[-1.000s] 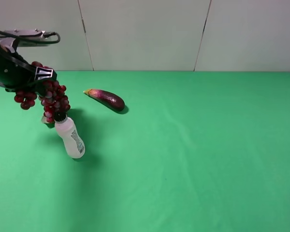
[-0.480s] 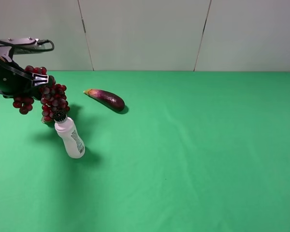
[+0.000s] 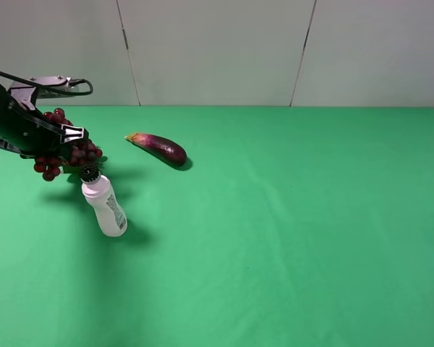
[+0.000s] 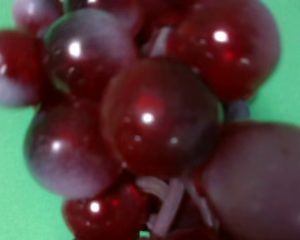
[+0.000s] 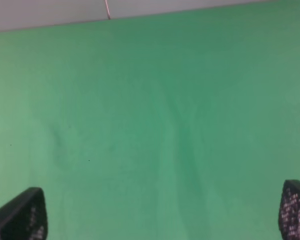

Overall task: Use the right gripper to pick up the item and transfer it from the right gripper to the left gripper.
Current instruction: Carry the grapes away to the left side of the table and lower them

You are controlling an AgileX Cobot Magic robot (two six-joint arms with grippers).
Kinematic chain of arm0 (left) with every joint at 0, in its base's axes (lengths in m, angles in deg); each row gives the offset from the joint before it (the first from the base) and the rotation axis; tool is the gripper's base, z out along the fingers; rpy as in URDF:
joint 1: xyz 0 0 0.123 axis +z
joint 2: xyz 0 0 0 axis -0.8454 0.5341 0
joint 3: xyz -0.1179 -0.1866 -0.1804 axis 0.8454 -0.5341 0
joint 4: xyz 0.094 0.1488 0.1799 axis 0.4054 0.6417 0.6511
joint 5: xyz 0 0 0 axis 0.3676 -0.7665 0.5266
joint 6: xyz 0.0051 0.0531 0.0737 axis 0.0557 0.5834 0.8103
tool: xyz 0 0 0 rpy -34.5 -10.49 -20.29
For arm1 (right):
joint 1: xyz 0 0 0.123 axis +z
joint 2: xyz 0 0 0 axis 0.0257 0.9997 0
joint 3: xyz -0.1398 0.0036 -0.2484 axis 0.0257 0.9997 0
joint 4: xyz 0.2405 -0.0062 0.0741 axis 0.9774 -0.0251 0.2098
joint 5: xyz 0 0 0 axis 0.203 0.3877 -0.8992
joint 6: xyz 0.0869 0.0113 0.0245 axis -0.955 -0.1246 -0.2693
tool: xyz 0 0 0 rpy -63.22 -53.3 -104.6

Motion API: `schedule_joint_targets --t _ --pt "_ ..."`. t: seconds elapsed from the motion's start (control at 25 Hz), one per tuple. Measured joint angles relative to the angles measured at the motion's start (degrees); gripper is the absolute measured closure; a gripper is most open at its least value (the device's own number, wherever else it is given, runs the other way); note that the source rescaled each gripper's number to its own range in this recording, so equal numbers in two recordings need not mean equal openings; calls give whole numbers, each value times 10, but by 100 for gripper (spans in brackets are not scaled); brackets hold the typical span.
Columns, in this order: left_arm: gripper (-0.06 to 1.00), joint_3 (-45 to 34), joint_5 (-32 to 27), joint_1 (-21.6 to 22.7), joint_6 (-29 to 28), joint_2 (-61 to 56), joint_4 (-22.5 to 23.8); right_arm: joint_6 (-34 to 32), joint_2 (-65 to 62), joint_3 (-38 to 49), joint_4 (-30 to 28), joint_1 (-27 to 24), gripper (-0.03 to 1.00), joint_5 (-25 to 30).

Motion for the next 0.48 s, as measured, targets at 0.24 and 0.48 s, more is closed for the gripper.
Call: schedule_joint_targets --t 0.24,0.48 --pt "94 0 3 0 0 25 -4 0 0 0 0 0 -3 0" --pt "80 0 4 0 0 27 -4 0 0 0 0 0 -3 0"
